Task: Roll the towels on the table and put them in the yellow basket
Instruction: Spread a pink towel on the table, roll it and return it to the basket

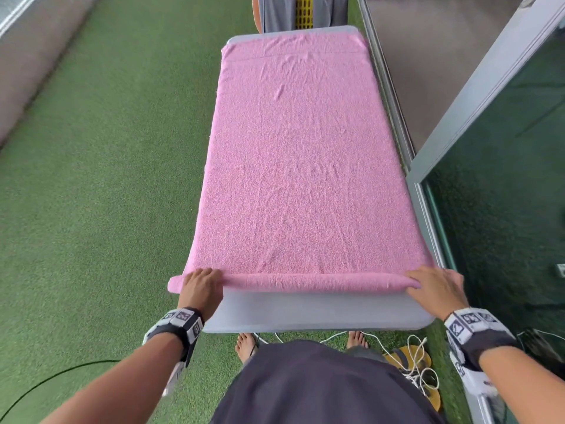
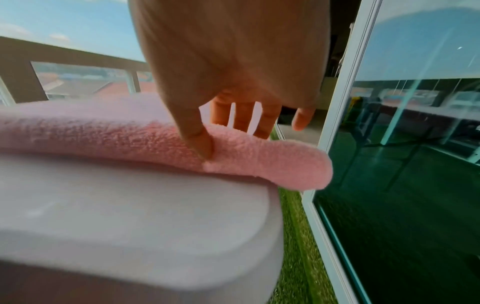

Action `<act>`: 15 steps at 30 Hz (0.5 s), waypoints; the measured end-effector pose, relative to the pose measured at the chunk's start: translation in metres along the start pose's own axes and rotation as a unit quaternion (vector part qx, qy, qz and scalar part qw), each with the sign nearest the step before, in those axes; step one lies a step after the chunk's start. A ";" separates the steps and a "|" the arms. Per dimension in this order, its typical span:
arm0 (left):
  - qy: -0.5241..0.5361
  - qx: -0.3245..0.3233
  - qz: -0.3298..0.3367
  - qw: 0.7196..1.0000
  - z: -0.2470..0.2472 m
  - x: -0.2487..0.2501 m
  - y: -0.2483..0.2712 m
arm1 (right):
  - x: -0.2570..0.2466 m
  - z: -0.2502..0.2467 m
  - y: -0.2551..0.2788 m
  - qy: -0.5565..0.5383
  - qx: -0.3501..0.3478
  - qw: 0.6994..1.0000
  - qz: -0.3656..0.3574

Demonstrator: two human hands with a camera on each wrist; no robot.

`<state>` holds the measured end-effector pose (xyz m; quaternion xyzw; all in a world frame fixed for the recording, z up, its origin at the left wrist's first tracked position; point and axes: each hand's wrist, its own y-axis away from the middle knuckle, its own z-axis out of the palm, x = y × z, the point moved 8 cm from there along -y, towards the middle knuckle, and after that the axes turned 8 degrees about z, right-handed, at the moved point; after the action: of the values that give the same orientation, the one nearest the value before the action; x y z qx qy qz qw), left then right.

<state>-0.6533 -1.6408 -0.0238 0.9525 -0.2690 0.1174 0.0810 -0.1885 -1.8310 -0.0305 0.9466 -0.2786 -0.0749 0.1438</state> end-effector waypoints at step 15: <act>-0.025 -0.016 -0.009 1.000 0.023 0.013 0.021 | -0.021 0.005 0.015 0.010 0.022 1.000 0.011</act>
<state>-0.6495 -1.6694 -0.0407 0.9559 -0.2647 0.0886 0.0909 -0.2143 -1.8328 -0.0297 0.9473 -0.2890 -0.0576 0.1261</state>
